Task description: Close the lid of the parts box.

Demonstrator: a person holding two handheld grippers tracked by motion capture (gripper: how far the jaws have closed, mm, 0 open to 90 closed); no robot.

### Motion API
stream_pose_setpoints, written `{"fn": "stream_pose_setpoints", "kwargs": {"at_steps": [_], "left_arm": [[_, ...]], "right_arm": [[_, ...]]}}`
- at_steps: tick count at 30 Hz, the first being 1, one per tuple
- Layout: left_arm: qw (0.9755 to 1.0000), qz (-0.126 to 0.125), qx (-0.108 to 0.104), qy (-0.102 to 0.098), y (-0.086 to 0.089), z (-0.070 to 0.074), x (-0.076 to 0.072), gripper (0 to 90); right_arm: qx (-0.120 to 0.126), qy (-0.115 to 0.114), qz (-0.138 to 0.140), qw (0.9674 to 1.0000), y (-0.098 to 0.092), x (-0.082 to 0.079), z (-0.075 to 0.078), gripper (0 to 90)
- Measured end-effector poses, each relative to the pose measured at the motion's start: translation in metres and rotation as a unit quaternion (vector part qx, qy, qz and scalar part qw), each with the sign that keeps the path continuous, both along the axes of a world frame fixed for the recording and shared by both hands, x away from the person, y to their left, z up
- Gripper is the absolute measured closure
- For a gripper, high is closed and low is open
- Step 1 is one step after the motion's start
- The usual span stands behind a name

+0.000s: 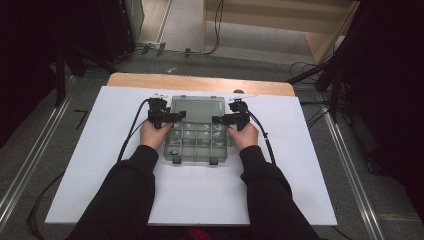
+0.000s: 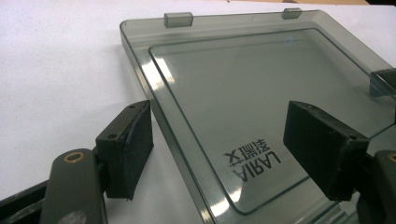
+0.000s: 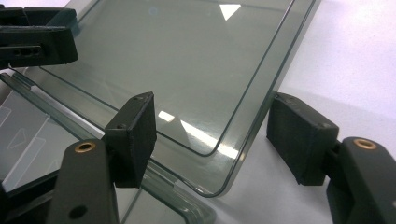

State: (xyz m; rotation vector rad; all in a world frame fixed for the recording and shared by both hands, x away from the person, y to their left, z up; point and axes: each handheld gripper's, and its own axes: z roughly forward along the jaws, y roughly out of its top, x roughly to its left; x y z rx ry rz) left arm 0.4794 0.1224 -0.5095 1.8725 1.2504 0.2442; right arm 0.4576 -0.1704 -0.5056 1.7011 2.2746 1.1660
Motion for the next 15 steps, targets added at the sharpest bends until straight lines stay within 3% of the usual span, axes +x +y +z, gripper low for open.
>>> {"fn": "stream_pose_setpoints", "kwargs": {"at_steps": [2,4,6,11,15], "left_arm": [[1.0000,0.001,-0.003,0.005,0.0003,0.0007,-0.0001,24.4],[0.9996,-0.005,-0.021,0.018,0.0006,0.0008,-0.0001,26.0],[0.9996,-0.006,-0.018,0.019,-0.0001,0.0017,-0.0005,25.7],[0.9996,-0.008,-0.025,0.014,0.0018,0.0008,0.0002,27.6],[0.9997,-0.011,-0.020,-0.002,0.0024,0.0034,-0.0009,30.0]], "right_arm": [[-0.003,-0.001,-0.004,1.0000,0.0008,-0.0010,0.0005,32.3],[-0.005,-0.007,-0.005,1.0000,0.0016,-0.0017,0.0007,32.3],[-0.012,-0.013,-0.007,0.9998,0.0031,-0.0031,0.0021,32.4],[-0.012,-0.018,-0.016,0.9996,0.0042,-0.0045,0.0022,32.8],[-0.011,-0.026,-0.025,0.9993,0.0053,-0.0051,0.0033,35.0]]}}
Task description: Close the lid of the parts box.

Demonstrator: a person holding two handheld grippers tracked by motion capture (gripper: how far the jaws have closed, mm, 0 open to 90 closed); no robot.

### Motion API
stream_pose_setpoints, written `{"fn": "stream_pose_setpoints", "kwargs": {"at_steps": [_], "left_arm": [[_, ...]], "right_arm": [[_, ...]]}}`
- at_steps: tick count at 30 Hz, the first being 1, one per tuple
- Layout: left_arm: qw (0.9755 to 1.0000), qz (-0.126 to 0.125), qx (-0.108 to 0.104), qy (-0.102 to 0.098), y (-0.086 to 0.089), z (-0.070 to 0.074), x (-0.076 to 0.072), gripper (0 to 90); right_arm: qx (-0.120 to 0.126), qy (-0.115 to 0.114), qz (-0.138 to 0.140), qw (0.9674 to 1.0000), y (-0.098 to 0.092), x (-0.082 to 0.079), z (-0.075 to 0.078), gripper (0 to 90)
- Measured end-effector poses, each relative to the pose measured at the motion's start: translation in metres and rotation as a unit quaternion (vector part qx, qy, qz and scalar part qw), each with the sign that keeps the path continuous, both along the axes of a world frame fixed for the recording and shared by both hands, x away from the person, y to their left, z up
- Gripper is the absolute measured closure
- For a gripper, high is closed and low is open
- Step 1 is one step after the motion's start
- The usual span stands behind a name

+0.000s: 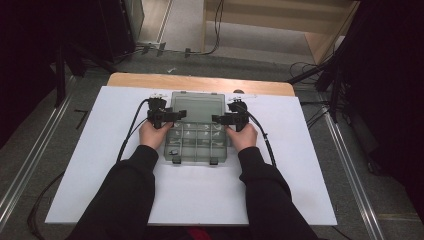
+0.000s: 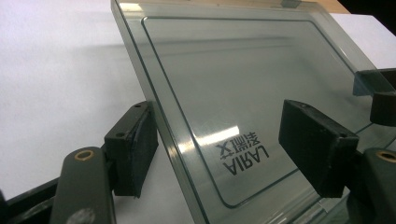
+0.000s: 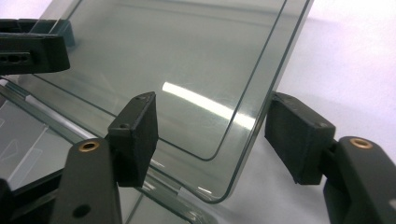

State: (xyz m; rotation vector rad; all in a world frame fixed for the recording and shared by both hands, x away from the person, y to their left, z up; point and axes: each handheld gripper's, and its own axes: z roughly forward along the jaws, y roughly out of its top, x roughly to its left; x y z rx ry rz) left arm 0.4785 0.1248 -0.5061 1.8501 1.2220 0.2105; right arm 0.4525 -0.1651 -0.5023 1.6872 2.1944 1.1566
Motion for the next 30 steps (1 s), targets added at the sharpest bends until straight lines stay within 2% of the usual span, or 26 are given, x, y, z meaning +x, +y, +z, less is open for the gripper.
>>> {"fn": "stream_pose_setpoints", "kwargs": {"at_steps": [5,11,21,30], "left_arm": [[0.9998,0.002,0.003,-0.019,0.002,0.005,-0.002,36.1],[0.9990,0.003,0.007,-0.045,0.002,0.011,-0.005,41.2],[0.9982,-0.001,0.007,-0.059,0.005,0.021,-0.009,50.1],[0.9978,-0.006,0.006,-0.065,0.005,0.030,-0.014,51.5]], "right_arm": [[-0.012,-0.017,-0.001,0.9998,0.000,-0.001,0.005,39.7],[-0.007,-0.028,-0.005,0.9996,-0.002,-0.003,0.010,41.6],[0.001,-0.041,0.000,0.9991,-0.006,-0.007,0.021,42.9],[0.006,-0.049,0.007,0.9988,-0.010,-0.013,0.029,43.2]]}}
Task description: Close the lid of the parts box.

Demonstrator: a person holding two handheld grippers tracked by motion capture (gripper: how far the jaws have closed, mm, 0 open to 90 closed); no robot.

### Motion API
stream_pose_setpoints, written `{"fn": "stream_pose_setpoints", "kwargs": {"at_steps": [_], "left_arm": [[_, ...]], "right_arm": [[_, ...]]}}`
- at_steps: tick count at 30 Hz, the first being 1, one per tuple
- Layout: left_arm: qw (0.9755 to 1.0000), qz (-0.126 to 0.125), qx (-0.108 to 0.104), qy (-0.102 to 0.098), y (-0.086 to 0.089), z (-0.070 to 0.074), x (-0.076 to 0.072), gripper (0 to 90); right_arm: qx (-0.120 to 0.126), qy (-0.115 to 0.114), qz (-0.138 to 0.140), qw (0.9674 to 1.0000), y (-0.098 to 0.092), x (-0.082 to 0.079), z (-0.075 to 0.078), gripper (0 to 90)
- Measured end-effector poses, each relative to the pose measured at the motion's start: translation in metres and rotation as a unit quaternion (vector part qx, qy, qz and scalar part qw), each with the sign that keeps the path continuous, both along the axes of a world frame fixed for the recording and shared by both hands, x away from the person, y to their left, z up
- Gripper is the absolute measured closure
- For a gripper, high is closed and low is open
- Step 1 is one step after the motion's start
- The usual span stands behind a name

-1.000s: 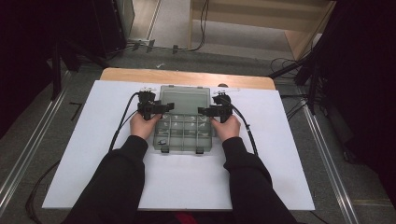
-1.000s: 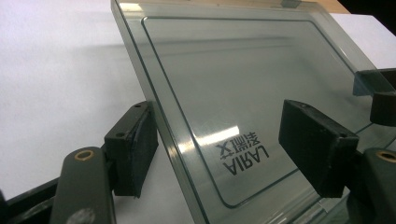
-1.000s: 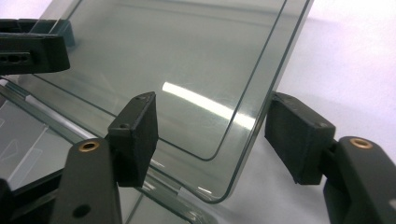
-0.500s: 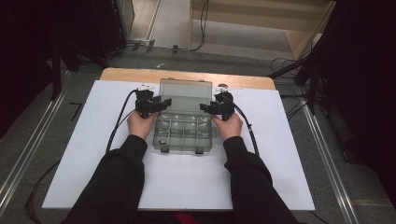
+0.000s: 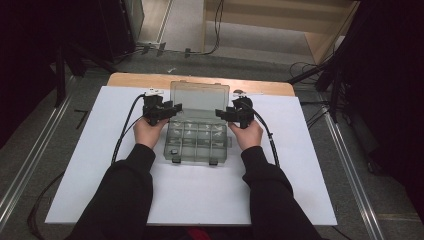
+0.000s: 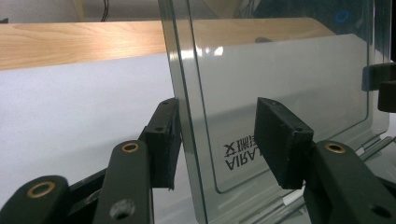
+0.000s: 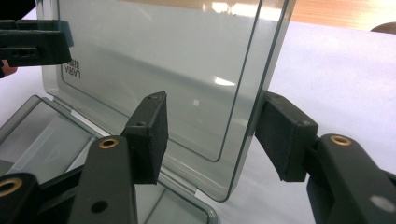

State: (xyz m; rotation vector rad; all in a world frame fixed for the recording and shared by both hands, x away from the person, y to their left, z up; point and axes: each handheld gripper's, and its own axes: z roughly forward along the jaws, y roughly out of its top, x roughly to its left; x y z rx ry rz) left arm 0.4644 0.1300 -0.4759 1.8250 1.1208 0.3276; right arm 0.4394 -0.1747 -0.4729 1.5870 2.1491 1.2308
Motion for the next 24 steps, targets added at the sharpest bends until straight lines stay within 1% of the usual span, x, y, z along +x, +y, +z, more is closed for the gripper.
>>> {"fn": "stream_pose_setpoints", "kwargs": {"at_steps": [1,8,13,16,21,24], "left_arm": [[1.0000,-0.002,0.001,0.000,0.000,0.001,-0.001,51.4],[1.0000,-0.003,0.005,-0.003,0.001,0.007,-0.006,51.3],[1.0000,-0.005,0.001,-0.006,0.004,0.009,-0.010,51.3],[0.9999,-0.006,0.001,-0.010,0.005,0.011,-0.013,51.3],[0.9999,-0.007,0.003,-0.012,0.006,0.014,-0.017,51.3],[0.9997,-0.009,0.012,-0.018,0.006,0.016,-0.020,51.3]], "right_arm": [[0.003,-0.004,0.001,1.0000,0.000,0.000,0.000,43.6],[0.010,-0.008,0.005,0.9999,-0.002,-0.003,0.005,44.8],[0.011,-0.014,0.011,0.9998,-0.002,-0.004,0.007,45.3],[0.013,-0.013,0.012,0.9998,-0.002,-0.005,0.009,45.6],[0.012,-0.018,0.017,0.9996,-0.002,-0.007,0.012,46.3],[0.012,-0.021,0.022,0.9995,-0.002,-0.009,0.014,46.6]]}}
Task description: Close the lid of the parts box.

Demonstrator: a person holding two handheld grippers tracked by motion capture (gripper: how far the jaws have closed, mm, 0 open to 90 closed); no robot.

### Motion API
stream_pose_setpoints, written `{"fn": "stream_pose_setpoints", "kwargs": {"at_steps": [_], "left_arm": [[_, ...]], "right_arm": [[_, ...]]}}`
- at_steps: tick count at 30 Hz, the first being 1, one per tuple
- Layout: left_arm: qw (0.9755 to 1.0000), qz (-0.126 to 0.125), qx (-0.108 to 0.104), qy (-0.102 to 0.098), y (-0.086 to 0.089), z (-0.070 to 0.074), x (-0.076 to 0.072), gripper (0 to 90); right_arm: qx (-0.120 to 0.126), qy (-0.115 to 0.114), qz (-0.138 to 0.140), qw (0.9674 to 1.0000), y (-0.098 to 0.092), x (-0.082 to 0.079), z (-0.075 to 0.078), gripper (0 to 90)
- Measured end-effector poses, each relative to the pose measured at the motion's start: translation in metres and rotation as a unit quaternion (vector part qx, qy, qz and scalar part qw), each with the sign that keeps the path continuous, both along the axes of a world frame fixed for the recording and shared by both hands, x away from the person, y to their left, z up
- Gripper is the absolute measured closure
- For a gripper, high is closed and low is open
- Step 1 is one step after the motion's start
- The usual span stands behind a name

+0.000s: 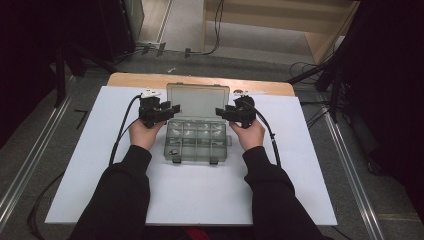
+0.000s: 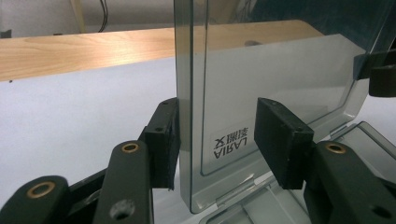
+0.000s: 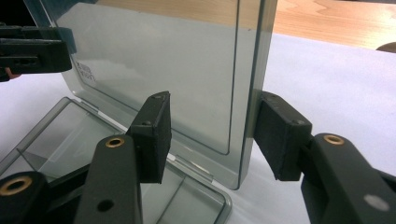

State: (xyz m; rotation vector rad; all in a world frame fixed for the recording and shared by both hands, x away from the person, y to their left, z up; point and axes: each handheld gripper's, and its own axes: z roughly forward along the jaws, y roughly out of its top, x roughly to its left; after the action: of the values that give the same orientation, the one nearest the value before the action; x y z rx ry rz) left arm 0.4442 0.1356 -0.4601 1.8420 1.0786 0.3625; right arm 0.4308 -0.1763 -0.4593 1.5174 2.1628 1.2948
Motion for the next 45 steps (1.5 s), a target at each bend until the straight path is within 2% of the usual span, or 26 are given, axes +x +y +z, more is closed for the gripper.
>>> {"fn": "stream_pose_setpoints", "kwargs": {"at_steps": [3,9,21,31,36,38,40,45], "left_arm": [[1.0000,-0.001,0.009,-0.005,-0.001,0.002,-0.003,51.3],[1.0000,-0.006,0.006,-0.003,0.001,0.005,-0.008,51.3],[0.9997,-0.022,0.012,-0.006,0.003,0.008,-0.019,50.2],[0.9995,-0.029,0.009,0.007,0.006,0.012,-0.025,40.1],[0.9990,-0.034,0.017,0.022,0.009,0.016,-0.029,38.7],[0.9984,-0.040,0.019,0.035,0.010,0.018,-0.031,39.2],[0.9978,-0.040,0.032,0.041,0.011,0.020,-0.033,43.2],[0.9965,-0.045,0.012,0.070,0.019,0.026,-0.036,50.1]], "right_arm": [[-0.006,-0.001,0.003,1.0000,0.001,-0.002,0.002,46.7],[-0.004,-0.004,0.009,0.9999,0.000,-0.004,0.004,47.3],[0.002,-0.013,0.023,0.9996,-0.003,-0.014,0.005,48.1],[0.001,-0.025,0.036,0.9990,-0.003,-0.021,0.005,47.8],[-0.002,-0.030,0.041,0.9987,-0.004,-0.024,0.003,47.3],[-0.002,-0.033,0.043,0.9985,-0.004,-0.026,0.003,47.0],[-0.005,-0.034,0.045,0.9984,-0.004,-0.027,0.003,46.6],[-0.006,-0.037,0.047,0.9982,-0.004,-0.030,0.002,45.8]]}}
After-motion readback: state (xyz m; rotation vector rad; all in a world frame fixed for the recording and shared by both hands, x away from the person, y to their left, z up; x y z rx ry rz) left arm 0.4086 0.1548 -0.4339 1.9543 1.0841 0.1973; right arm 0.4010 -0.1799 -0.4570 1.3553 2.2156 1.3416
